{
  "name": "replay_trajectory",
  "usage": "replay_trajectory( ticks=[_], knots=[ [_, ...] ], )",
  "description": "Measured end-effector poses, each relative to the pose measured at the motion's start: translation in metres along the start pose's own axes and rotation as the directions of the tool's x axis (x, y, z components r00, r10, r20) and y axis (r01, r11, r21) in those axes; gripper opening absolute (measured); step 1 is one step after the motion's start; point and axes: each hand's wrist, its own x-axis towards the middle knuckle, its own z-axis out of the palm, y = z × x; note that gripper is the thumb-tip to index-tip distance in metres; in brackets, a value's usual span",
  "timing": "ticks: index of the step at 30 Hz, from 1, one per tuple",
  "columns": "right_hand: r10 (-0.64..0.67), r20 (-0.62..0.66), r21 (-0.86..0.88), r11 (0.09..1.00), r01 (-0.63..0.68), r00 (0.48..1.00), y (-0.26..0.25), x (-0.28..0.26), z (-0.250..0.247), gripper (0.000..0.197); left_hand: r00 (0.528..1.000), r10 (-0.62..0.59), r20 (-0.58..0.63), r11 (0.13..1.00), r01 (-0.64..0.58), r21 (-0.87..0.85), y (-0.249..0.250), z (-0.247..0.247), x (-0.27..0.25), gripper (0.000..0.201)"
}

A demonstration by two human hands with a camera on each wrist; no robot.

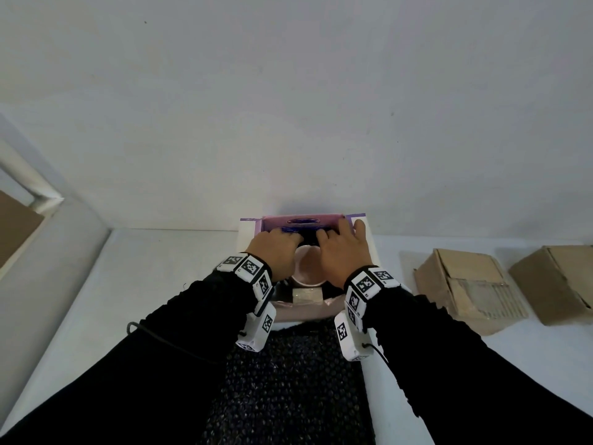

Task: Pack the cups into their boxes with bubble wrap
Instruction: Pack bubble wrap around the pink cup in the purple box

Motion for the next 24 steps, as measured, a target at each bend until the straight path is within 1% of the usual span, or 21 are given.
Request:
replay_trajectory(
  ticks=[2,4,6,8,10,14,17,19,20,21,22,23,24],
  knots=[
    [0.009,0.013,0.041,0.999,-0.009,1.0,0.0,-0.001,-0.005,0.033,1.0,0.002,0.025,1.0,-0.001,-0.007,0.0,-0.001,0.0,0.042],
    [0.019,-0.001,0.089,0.996,-0.019,1.0,0.0,-0.003,-0.011,0.031,0.999,-0.001,0.046,0.996,0.005,-0.087,0.0,-0.005,-0.004,0.043],
    [0.02,-0.044,0.13,0.991,-0.015,0.999,0.002,-0.008,-0.019,0.028,1.0,0.016,0.027,0.988,-0.012,-0.153,0.0,-0.009,-0.011,0.041],
    [0.007,-0.089,0.157,0.988,0.007,0.996,0.002,-0.018,-0.027,0.027,0.998,0.026,-0.053,0.983,-0.035,-0.182,0.0,-0.012,-0.023,0.038],
    [-0.013,-0.12,0.2,0.979,0.037,0.993,0.0,-0.033,-0.033,0.028,0.99,0.004,-0.142,0.972,-0.037,-0.234,0.0,-0.014,-0.041,0.036],
    [-0.082,-0.271,0.269,0.95,0.158,0.959,-0.009,-0.072,-0.034,0.025,0.97,-0.031,-0.242,0.951,-0.046,-0.306,0.002,-0.009,-0.085,0.029],
    [-0.141,-0.34,0.42,0.862,0.284,0.93,-0.022,-0.103,-0.025,0.015,0.948,-0.064,-0.313,0.923,-0.063,-0.38,0.006,0.009,-0.117,0.021],
    [-0.171,-0.366,0.469,0.815,0.34,0.915,-0.033,-0.124,-0.014,0.015,0.924,-0.083,-0.374,0.9,-0.092,-0.427,0.011,0.026,-0.134,0.019],
    [-0.171,-0.358,0.496,0.798,0.342,0.918,-0.039,-0.135,-0.007,0.015,0.904,-0.089,-0.418,0.896,-0.11,-0.43,0.013,0.035,-0.142,0.019],
    [-0.16,-0.318,0.532,0.786,0.315,0.934,-0.044,-0.146,0.002,0.014,0.883,-0.088,-0.461,0.901,-0.127,-0.416,0.016,0.043,-0.15,0.018],
    [-0.139,-0.254,0.559,0.787,0.262,0.957,-0.05,-0.157,0.009,0.013,0.869,-0.085,-0.488,0.908,-0.134,-0.397,0.019,0.05,-0.157,0.017],
    [-0.111,-0.166,0.565,0.804,0.187,0.98,-0.055,-0.166,0.018,0.013,0.864,-0.086,-0.496,0.915,-0.129,-0.383,0.022,0.056,-0.164,0.016],
    [-0.073,-0.063,0.544,0.833,0.096,0.995,-0.059,-0.173,0.026,0.019,0.871,-0.093,-0.483,0.919,-0.111,-0.377,0.023,0.062,-0.171,0.015]
  ],
)
